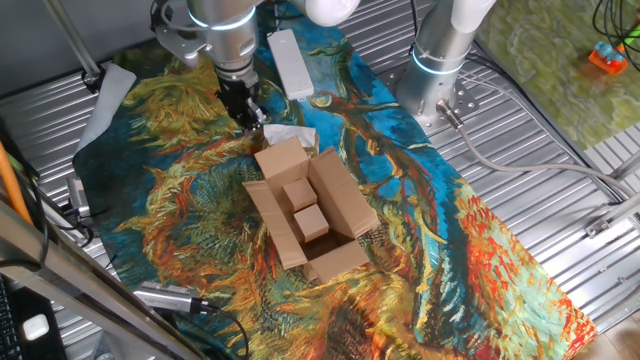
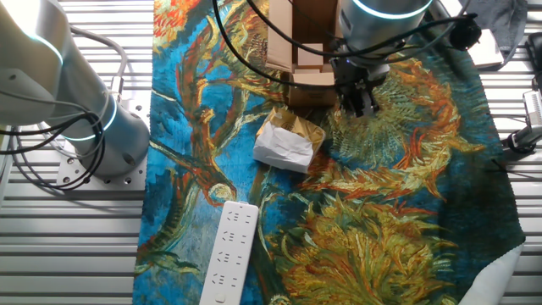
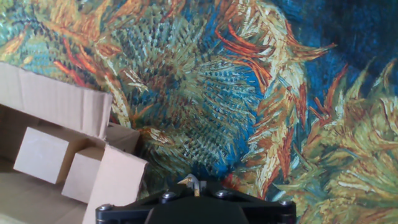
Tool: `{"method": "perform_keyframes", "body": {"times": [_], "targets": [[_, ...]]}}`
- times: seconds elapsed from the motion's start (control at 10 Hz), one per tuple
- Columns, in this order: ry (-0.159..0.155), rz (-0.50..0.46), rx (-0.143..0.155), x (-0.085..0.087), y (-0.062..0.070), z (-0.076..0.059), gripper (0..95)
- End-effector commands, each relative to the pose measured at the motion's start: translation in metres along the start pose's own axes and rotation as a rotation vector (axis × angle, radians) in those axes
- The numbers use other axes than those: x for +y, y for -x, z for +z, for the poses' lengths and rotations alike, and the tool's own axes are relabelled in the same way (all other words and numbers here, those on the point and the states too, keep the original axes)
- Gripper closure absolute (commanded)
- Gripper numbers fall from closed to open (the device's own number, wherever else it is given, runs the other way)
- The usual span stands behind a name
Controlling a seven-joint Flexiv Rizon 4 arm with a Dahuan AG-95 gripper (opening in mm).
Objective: Cover the box
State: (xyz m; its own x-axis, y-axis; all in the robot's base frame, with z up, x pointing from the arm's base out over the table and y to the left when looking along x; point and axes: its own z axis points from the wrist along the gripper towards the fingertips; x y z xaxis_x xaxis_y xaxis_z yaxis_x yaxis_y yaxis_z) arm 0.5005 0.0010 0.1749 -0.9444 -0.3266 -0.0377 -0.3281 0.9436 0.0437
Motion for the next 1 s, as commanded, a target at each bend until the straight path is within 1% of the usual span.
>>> {"method": "perform_keyframes", "body": {"times": [0.1,0.2,0.3,0.4,0.5,0.6,0.8,1.0], "targets": [[0.015,-0.007,-0.008,0.0001,-0.0003,-0.0004,38.0],[0.022,-0.015,-0.01,0.0002,-0.0002,-0.0008,38.0],[0.038,-0.024,-0.014,0.0004,-0.0001,-0.0017,19.0],[0.047,-0.021,-0.017,0.0006,0.0001,-0.0026,19.0],[0.081,0.003,-0.024,0.001,0.0007,-0.005,19.0],[0.102,0.021,-0.03,0.0014,0.0012,-0.0068,19.0],[0.169,0.056,-0.05,0.0018,0.0015,-0.0084,19.0],[0.202,0.067,-0.06,0.004,0.0038,-0.0075,19.0]]}}
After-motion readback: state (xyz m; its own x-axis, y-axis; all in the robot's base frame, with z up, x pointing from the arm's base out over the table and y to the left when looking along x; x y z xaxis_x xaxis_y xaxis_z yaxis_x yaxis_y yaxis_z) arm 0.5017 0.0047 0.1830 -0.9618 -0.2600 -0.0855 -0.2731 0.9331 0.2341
